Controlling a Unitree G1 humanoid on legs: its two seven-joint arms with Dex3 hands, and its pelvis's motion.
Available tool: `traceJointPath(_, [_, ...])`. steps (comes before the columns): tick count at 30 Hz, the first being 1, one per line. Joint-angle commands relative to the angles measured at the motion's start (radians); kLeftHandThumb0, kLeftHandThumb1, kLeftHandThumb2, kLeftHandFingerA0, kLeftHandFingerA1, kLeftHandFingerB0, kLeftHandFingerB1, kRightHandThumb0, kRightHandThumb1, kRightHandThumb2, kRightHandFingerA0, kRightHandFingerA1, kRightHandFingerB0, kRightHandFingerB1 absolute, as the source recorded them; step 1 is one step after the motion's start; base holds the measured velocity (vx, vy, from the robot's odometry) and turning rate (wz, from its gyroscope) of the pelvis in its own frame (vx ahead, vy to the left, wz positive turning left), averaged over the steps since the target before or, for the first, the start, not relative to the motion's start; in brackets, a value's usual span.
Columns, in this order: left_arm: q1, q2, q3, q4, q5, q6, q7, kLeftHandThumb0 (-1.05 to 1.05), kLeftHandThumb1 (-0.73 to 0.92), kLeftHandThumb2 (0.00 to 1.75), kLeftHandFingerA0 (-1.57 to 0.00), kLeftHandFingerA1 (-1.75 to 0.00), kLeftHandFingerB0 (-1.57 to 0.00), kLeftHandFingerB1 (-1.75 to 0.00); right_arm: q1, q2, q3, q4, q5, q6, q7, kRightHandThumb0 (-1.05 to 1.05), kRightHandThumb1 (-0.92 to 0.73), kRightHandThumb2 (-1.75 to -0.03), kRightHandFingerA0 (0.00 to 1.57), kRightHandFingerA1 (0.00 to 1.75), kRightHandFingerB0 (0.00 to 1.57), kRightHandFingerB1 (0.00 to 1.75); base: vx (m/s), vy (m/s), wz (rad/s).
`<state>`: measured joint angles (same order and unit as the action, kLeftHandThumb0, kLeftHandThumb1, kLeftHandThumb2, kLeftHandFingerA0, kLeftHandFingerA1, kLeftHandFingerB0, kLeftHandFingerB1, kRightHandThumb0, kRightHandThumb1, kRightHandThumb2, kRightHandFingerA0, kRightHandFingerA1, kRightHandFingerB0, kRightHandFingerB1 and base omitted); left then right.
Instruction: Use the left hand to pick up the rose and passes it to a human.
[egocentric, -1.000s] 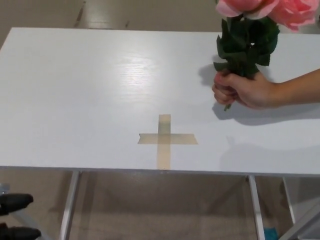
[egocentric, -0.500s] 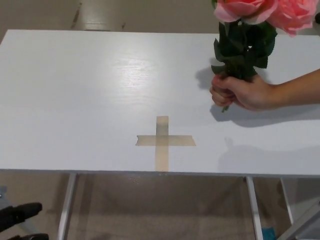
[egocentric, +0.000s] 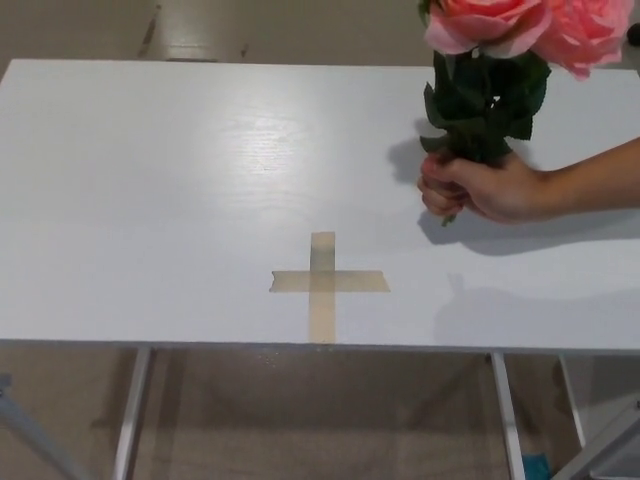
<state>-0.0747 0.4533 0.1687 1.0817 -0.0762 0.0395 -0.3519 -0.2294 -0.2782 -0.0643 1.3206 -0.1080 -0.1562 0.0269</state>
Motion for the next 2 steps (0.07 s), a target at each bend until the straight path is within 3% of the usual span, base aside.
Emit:
traceJointPath(1, [-0.015, 0.030, -0.060, 0.148, 0.117, -0.115, 0.223, -0.68, 0.72, 0.65, -0.42, -0.38, -0.36, -0.33, 0.057, 0.010, 0.005, 0.007, -0.009, -0.002, -0.006, -0.57, -0.78, -0.64, 0.63, 0.46, 0.49, 0.35, 0.00, 0.000, 0.00])
traceJointPath(2, [-0.015, 0.030, -0.060, 0.148, 0.117, -0.115, 0.223, -0.68, 0.72, 0.65, -0.42, -0.38, -0.36, -0.33, 0.057, 0.010, 0.005, 0.007, -0.009, -0.002, -0.006, -0.57, -0.78, -0.64, 0.63, 0.46, 0.49, 0.35, 0.00, 0.000, 0.00])
